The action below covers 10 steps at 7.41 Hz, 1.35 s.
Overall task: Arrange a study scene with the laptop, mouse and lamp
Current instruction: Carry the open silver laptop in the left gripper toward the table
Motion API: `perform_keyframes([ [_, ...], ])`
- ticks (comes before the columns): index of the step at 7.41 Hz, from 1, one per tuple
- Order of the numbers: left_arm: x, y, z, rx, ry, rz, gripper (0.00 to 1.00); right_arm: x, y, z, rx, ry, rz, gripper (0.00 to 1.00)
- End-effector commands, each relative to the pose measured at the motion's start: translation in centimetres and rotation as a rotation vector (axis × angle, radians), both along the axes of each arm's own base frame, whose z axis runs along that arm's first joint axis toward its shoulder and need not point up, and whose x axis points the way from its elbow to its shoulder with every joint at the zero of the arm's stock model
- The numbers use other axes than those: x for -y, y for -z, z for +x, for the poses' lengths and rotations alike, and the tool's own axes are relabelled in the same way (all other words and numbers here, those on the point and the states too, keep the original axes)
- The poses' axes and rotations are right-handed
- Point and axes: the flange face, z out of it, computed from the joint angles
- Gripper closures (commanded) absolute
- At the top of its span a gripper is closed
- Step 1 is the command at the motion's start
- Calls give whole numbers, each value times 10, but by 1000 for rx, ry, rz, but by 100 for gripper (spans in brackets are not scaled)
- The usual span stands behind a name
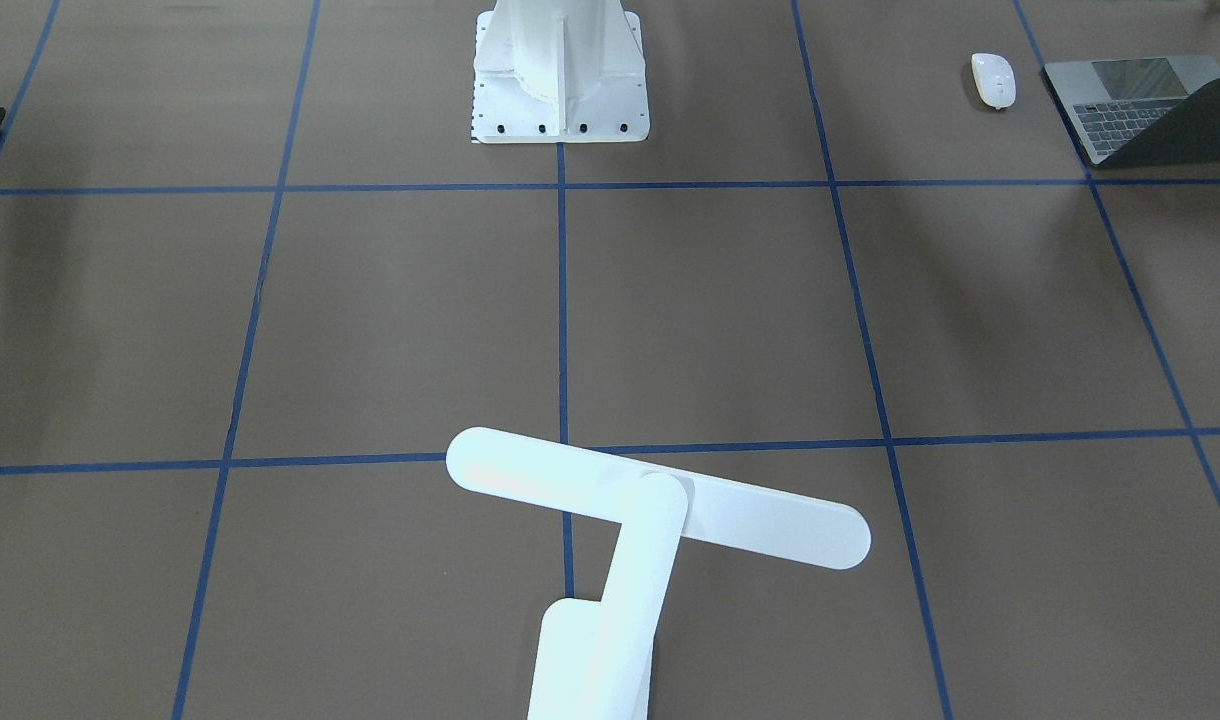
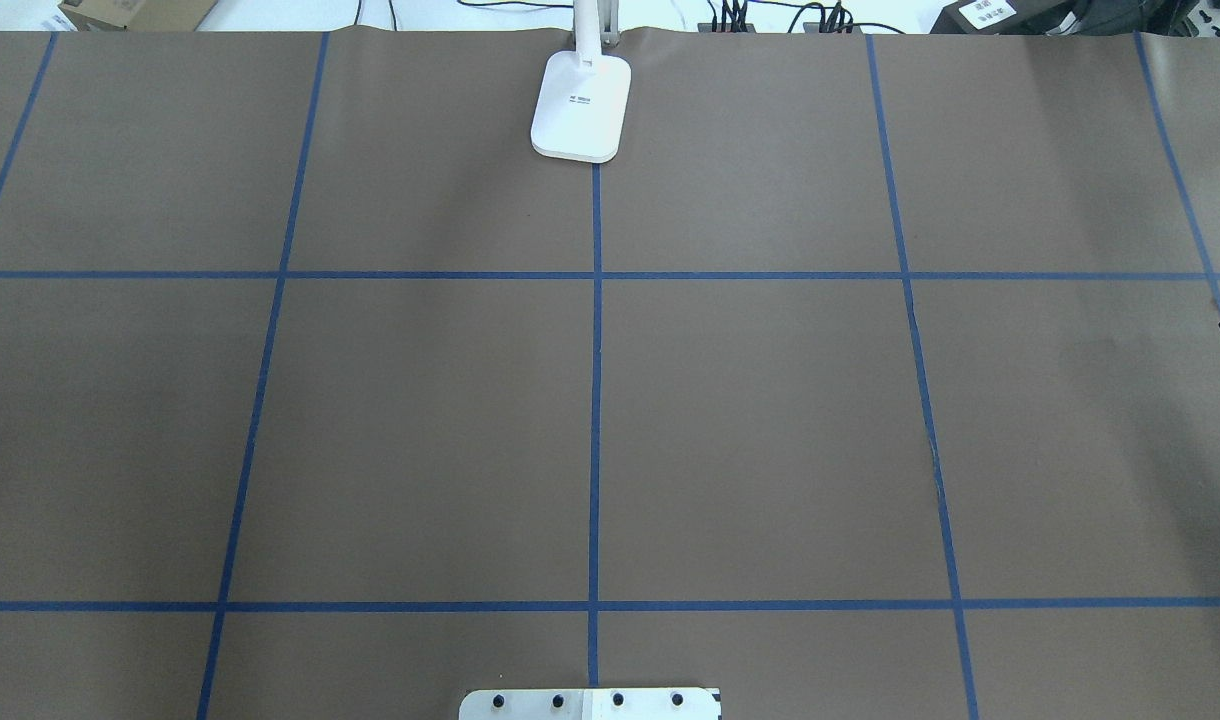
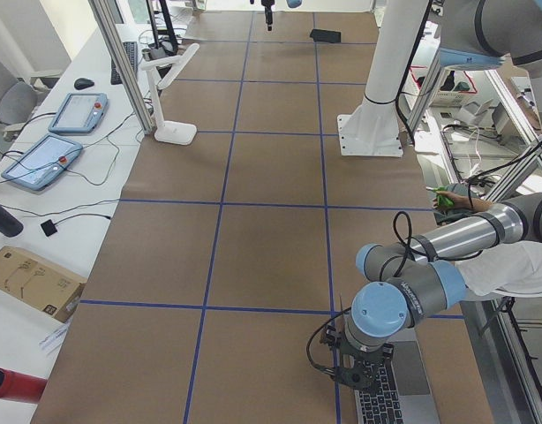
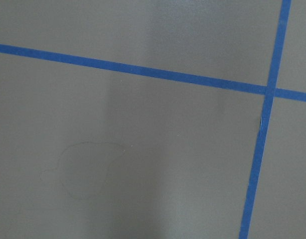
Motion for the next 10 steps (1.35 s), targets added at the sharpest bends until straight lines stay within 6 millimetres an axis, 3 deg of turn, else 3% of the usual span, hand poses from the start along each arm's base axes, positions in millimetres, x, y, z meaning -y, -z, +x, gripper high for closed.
perform_keyframes([
  [1,-5,-12,1,-2,19,-31,33,-1,2,0,3,2,4,1],
  [2,-3,-10,1,0,67,-72,63,-1,3,0,3,1,5,1],
  [3,3,-3,-1,6,86,-73,99,-1,3,0,3,1,5,1],
  [5,9,6,-3,9,88,-61,100,-1,3,0,3,1,5,1],
  [6,27,20,-9,9,89,-46,100,0,4,0,5,1,6,1],
  [8,109,66,-33,0,84,-33,100,1,8,-1,6,-3,12,1],
  [9,155,102,-46,5,81,-9,100,4,11,-1,6,-3,18,1],
  [10,190,134,-44,-41,80,53,100,5,12,-1,5,-3,21,1],
])
